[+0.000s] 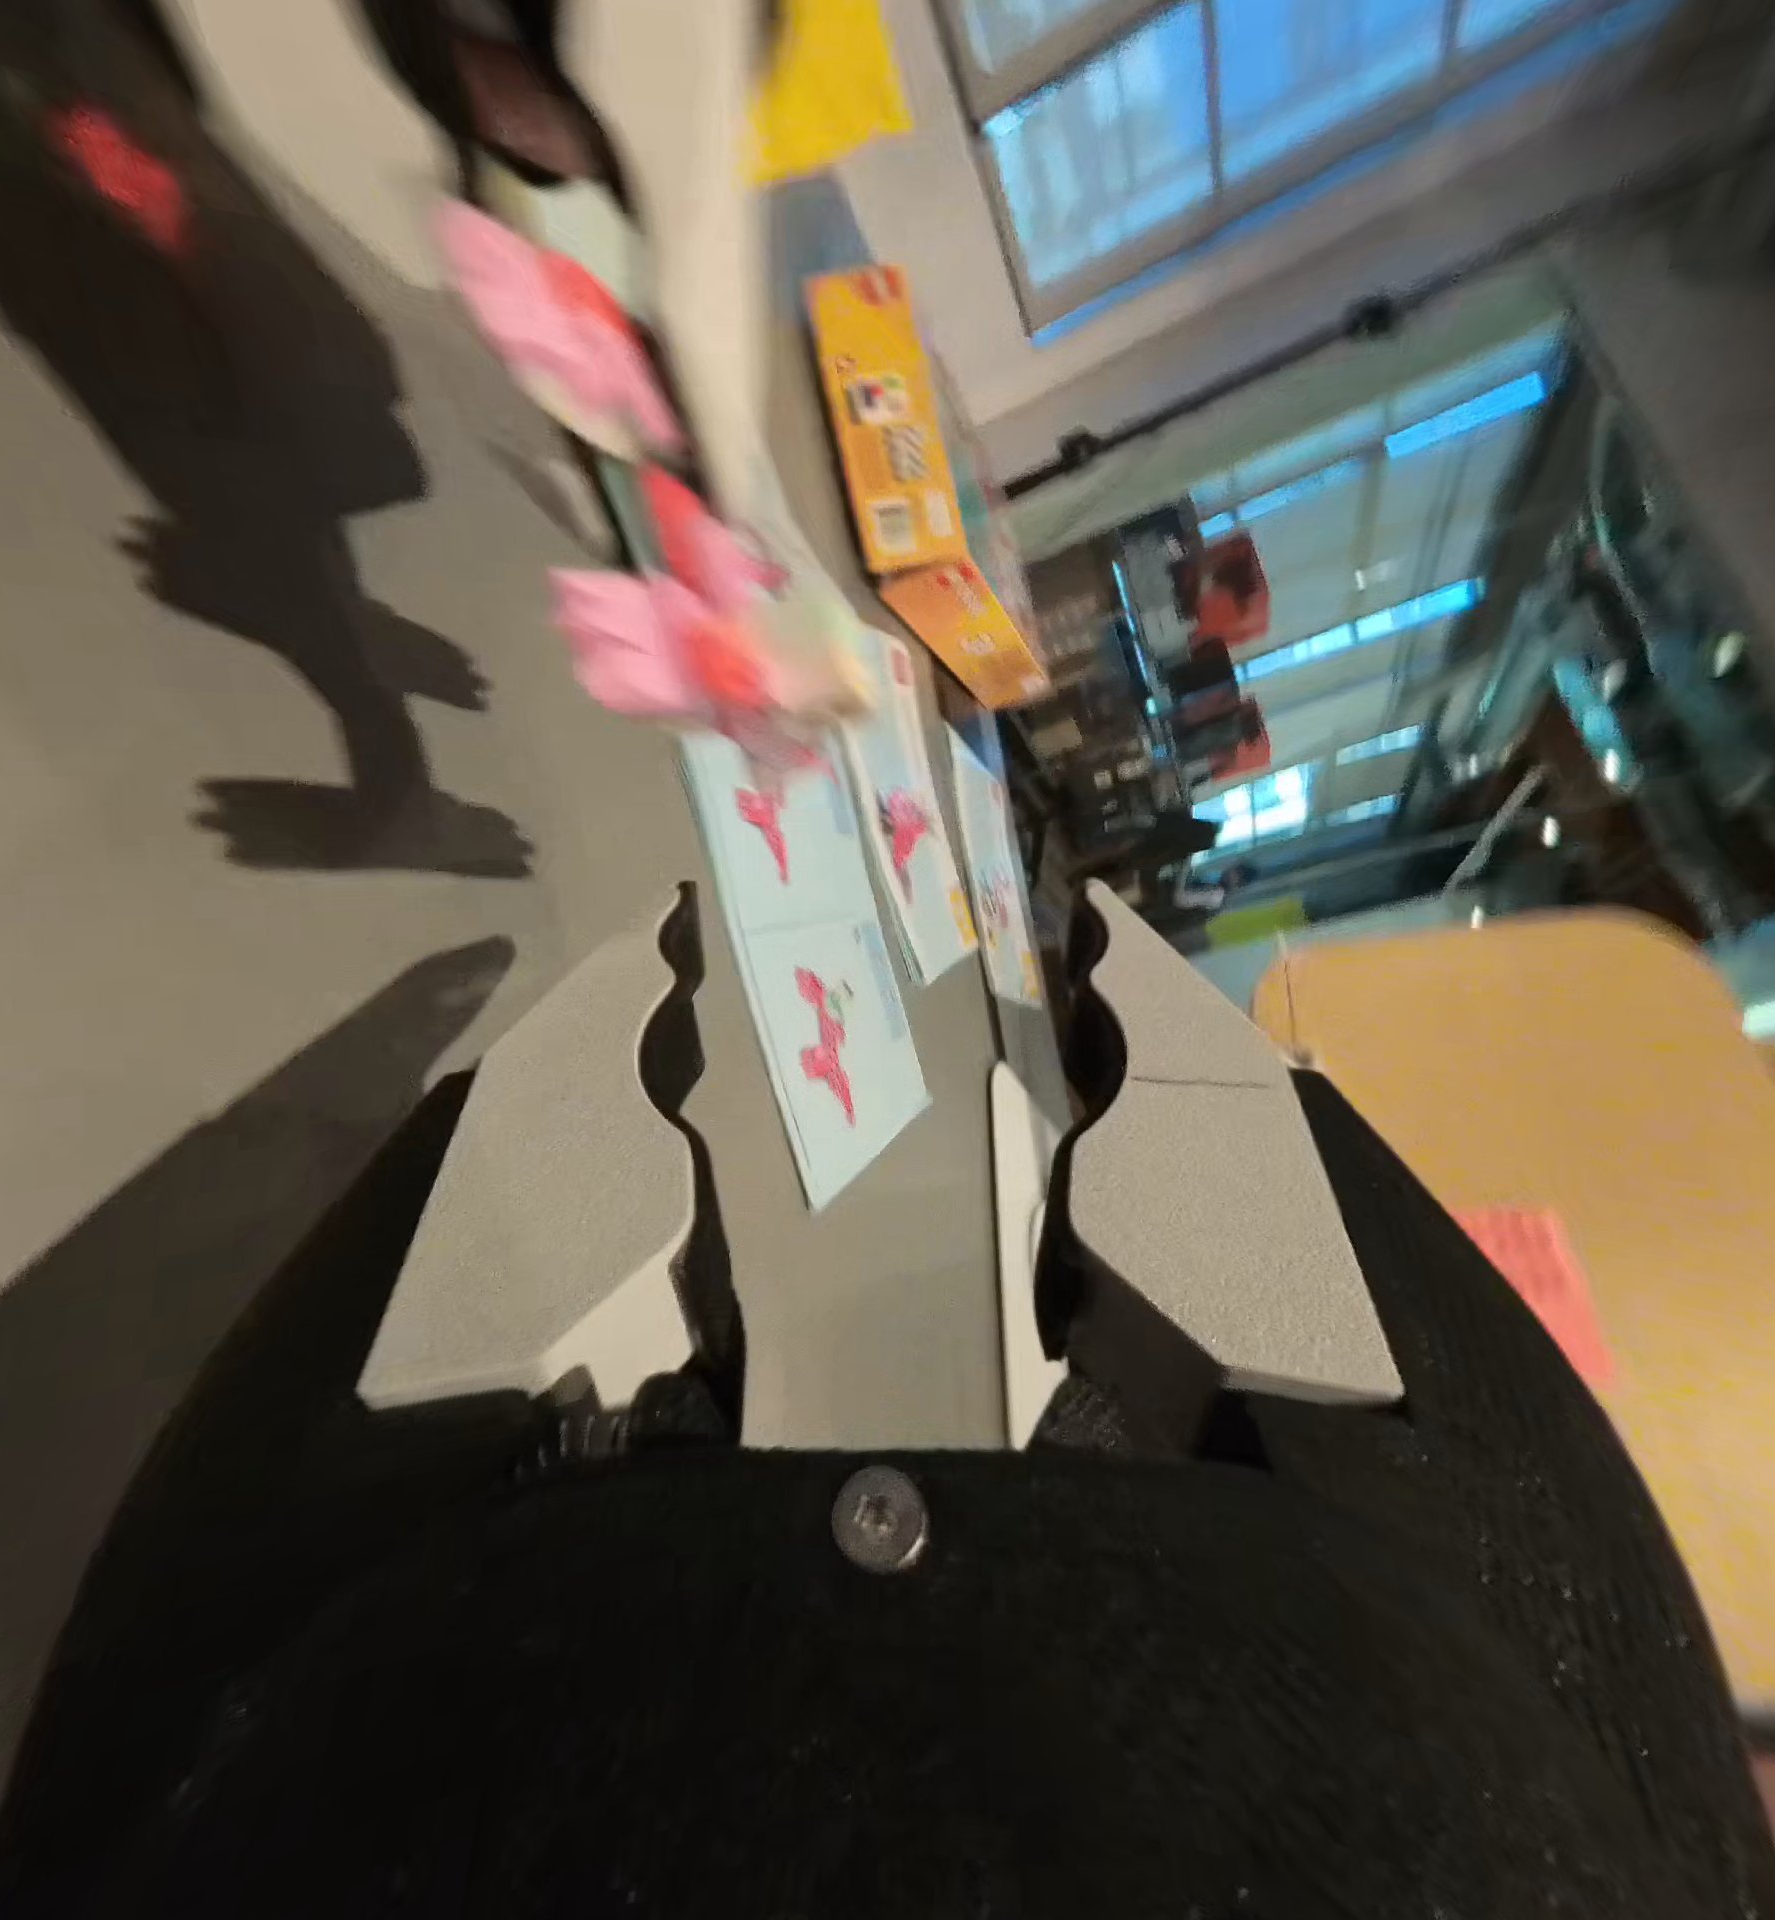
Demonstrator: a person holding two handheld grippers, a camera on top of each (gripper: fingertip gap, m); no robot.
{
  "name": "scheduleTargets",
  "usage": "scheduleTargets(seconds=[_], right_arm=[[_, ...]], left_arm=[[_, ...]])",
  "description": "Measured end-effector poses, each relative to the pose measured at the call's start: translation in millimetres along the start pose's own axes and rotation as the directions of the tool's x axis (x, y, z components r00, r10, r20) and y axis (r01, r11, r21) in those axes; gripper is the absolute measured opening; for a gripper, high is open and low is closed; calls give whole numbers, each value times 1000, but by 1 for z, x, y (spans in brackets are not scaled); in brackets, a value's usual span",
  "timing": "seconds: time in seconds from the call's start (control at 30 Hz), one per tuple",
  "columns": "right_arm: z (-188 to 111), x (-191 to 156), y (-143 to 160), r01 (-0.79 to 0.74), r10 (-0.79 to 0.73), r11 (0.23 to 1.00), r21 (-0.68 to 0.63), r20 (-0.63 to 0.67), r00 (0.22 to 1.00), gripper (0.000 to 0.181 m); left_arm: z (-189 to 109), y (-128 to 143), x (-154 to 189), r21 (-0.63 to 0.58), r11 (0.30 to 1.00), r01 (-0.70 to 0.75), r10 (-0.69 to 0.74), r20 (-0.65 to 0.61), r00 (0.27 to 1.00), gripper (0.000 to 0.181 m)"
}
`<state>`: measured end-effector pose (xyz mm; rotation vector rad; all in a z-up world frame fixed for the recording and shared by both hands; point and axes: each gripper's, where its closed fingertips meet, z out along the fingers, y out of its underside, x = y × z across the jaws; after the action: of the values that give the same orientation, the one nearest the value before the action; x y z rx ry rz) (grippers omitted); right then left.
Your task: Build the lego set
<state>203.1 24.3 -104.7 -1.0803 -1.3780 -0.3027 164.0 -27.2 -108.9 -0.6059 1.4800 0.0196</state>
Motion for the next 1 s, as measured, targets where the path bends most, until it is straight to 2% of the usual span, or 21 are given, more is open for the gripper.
scheduleTargets(seconds=[0.07,0.13,0.17,0.23,0.3,0.33,0.37,0.4,0.5,0.6,0.7,0.87,0.93,1.0], right_arm=[[-4,10,11,-220,219,975,23,40,975,67],[-8,13,9,-480,463,872,93,155,872,63],[-11,12,3,-588,549,800,121,247,798,60],[-24,5,-17,-779,638,612,137,496,589,46],[-38,2,-36,-897,624,431,97,686,373,39],[-38,-1,-40,-919,618,388,70,720,316,42],[-35,-7,-43,-920,613,389,53,730,301,47],[-32,-15,-45,-906,607,421,42,729,316,50],[-27,-35,-50,-837,567,546,41,717,405,42],[-27,-36,-53,-780,527,618,96,685,502,36],[-29,-36,-54,-787,528,611,82,698,483,36],[-33,-31,-55,-847,544,528,63,740,395,31],[-33,-31,-53,-837,543,544,56,737,402,27],[-33,-38,-50,-802,530,595,47,727,436,23]], left_arm=[[0,-1,0,4,1000,-4,4,-2,1000,12],[1,-1,3,7,1000,-11,12,-12,1000,12],[1,-2,5,8,1000,-18,18,-16,1000,12],[1,-3,7,12,999,-29,30,-25,999,12],[2,-4,9,18,999,-41,41,-32,999,12],[2,-5,11,21,999,-47,48,-36,998,12],[2,-5,11,21,998,-55,56,-38,998,13],[2,-5,12,21,998,-63,64,-38,997,13],[1,-7,14,31,997,-74,75,-46,996,13],[1,-6,14,28,996,-88,89,-38,995,13],[1,-8,14,33,993,-110,111,-32,993,13],[2,-9,23,29,982,-184,186,-52,981,13],[2,-12,26,37,977,-210,212,-51,976,13],[1,-14,25,45,977,-211,213,-46,976,12]])
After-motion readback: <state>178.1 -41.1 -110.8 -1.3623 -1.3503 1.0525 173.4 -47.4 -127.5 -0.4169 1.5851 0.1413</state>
